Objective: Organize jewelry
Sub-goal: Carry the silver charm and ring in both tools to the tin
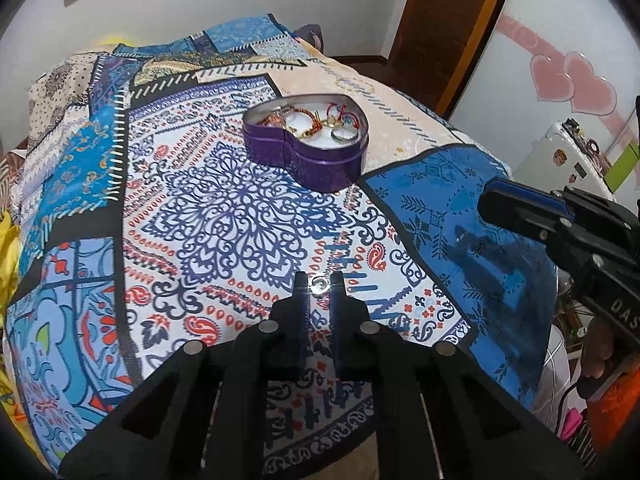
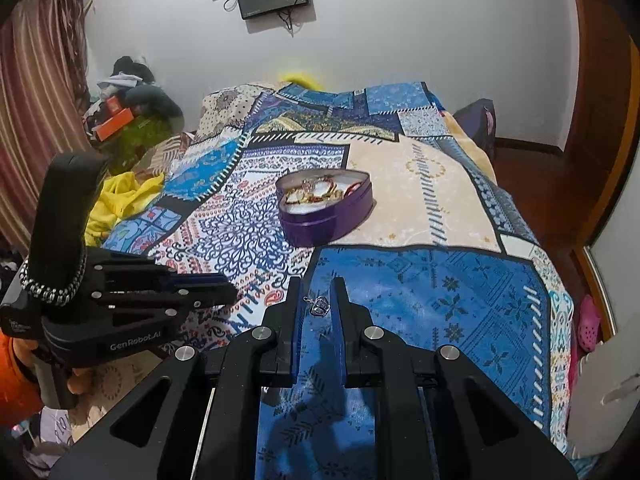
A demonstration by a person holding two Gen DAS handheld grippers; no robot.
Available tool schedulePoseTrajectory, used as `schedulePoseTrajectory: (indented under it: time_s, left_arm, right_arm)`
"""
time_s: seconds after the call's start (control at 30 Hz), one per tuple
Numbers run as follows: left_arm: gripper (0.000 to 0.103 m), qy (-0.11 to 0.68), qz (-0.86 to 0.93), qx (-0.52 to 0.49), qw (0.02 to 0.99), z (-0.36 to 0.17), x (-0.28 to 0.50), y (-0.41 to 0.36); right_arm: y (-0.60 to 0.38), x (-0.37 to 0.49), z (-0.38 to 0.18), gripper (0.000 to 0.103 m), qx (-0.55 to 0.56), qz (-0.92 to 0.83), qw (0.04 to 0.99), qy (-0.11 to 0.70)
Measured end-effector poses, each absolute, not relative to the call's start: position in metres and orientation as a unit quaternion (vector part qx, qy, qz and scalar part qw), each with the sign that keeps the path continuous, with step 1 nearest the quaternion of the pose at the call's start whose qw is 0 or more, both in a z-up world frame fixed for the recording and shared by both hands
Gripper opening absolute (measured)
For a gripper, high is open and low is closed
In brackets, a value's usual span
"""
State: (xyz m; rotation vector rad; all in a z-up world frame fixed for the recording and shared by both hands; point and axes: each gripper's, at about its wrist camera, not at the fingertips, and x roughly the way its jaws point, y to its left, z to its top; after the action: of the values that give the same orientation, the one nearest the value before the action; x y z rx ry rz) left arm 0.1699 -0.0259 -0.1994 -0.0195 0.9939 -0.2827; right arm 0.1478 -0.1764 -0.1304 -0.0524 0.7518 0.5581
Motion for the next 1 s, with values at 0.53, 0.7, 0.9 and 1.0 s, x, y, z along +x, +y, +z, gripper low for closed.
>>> schedulePoseTrajectory:
  time_s: [0.53, 0.7, 0.9, 1.0]
  left_arm:
    - [0.008, 0.408, -0.131, -0.004, 0.904, -0.144, 0.170, -0.020]
    - [0.008, 0.386, -0.130, -0.005, 0.913, -0.129, 0.174, -0.018]
    - [0.008, 0.367, -0.129, -0.011, 0.921, -0.116, 0.182, -0.014]
    - [0.008, 0.359, -0.128, -0.014, 0.924, -0.110, 0.186, -0.012]
  right_arm:
    - [-0.172, 0.167, -0.095, 0.012, -0.023, 0.267, 0.910, 0.317]
    - [-0.168, 0.176, -0.079, 0.012, -0.023, 0.268, 0.917, 0.296]
    - [-0.162, 0.187, -0.063, 0.012, -0.022, 0.271, 0.922, 0.275]
    - [-0.159, 0.193, -0.058, 0.012, -0.021, 0.273, 0.924, 0.269]
